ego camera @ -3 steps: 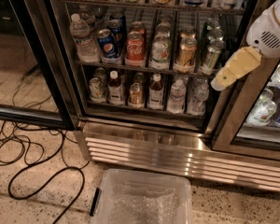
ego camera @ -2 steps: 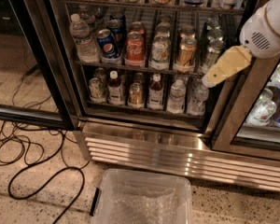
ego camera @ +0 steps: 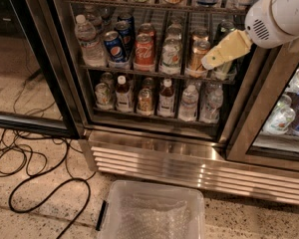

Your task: Pick redbull can from top shelf of fridge

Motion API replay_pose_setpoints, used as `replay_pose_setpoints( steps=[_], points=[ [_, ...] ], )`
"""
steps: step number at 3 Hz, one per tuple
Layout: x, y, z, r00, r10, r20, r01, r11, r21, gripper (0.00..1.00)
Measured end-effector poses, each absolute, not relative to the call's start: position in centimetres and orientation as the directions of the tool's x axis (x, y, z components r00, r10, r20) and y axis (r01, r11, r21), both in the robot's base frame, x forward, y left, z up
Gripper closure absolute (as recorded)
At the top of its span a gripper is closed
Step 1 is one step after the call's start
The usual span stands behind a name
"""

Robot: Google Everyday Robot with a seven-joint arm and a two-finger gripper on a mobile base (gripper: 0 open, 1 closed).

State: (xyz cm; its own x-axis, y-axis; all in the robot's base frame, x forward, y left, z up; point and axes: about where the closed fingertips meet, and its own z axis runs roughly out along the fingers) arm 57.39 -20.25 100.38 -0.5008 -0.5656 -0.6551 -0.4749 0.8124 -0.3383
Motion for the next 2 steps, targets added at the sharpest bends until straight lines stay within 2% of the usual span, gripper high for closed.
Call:
replay_pose_setpoints(
  steps=[1,2],
  points=[
    [57.39,-20.25,100.38,-0.501,-0.565,-0.655,-0.475,0.812,-0.338,0.00],
    [57.96,-19.41,99.69,-0.504,-0.514,-0.694,-0.438,0.845,-0.308,0.00]
  ],
)
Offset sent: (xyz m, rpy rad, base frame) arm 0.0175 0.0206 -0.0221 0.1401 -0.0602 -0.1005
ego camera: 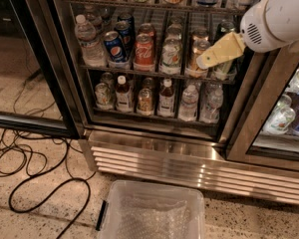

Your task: Pick redbull can from top shelf of fridge

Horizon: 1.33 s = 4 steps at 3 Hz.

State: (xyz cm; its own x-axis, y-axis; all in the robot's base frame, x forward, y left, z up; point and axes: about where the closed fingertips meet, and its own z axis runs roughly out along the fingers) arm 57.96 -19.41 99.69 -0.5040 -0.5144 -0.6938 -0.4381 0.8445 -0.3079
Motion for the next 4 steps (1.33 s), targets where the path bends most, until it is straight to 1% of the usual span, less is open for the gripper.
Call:
replay_pose_setpoints(
  steps=[1,2,3,4],
  points=[
    [60.6,-18.5,99.8,-0.464,-0.451,-0.763,-0.355,0.883,-0.306,0.00],
    [62.9,-18.6,100.7,-0.424,-0.404,-0.810,-0.268,0.911,-0.313,0.06],
    [64.3,-18.8,101.4,-0.403,-0.337,-0.851,-0.195,0.940,-0.280,0.07],
    [64.9,-19.5,101.9,-0.400,-0.262,-0.879,-0.123,0.965,-0.232,0.11]
  ],
)
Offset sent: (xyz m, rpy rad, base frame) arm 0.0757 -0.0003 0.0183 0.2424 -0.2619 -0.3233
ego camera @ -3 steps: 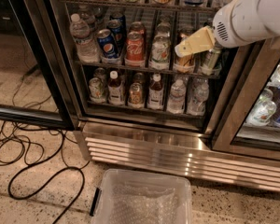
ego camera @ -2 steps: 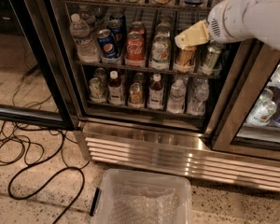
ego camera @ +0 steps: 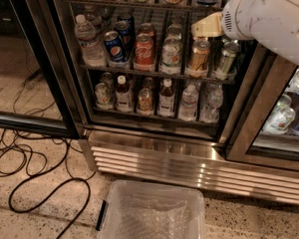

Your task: Pick redbull can from top shelf of fridge

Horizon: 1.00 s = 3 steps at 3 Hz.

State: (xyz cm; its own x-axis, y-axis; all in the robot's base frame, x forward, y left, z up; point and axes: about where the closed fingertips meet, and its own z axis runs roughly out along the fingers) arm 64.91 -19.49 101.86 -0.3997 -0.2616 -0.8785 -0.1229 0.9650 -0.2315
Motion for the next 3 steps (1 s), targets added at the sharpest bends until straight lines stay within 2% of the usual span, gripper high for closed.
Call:
replay_pose_setpoints(
  steps=[1,2,3],
  points=[
    [65.3,-20.3,102.2,-0.395,-0.213,-0.894,-0.070,0.977,-0.202,0.12],
    [66.1,-21.5,102.9,-0.381,-0.176,-0.908,-0.018,0.983,-0.183,0.23],
    [67.1,-22.3,103.5,-0.365,-0.157,-0.918,0.014,0.985,-0.174,0.28]
  ],
)
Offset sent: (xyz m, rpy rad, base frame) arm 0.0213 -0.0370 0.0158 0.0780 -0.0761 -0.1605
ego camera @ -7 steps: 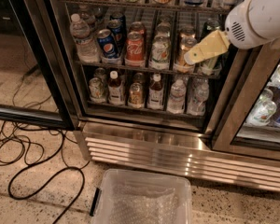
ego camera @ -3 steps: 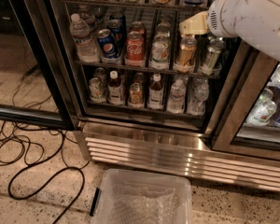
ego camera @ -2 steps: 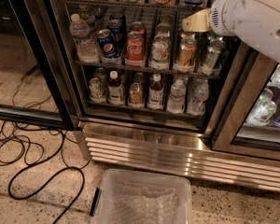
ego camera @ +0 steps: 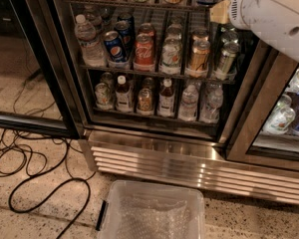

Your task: Pick redbull can from top shelf of fridge

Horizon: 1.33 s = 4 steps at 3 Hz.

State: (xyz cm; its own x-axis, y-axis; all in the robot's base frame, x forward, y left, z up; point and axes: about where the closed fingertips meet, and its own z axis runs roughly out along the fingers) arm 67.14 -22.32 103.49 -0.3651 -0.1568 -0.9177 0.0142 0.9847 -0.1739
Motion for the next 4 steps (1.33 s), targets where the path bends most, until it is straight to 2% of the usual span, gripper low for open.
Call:
replay_pose_setpoints(
  steps=[4],
  points=[
    [70.2,-24.8,105.7,-0.319,-0.152,-0.936,0.089,0.978,-0.190,0.27]
  ],
)
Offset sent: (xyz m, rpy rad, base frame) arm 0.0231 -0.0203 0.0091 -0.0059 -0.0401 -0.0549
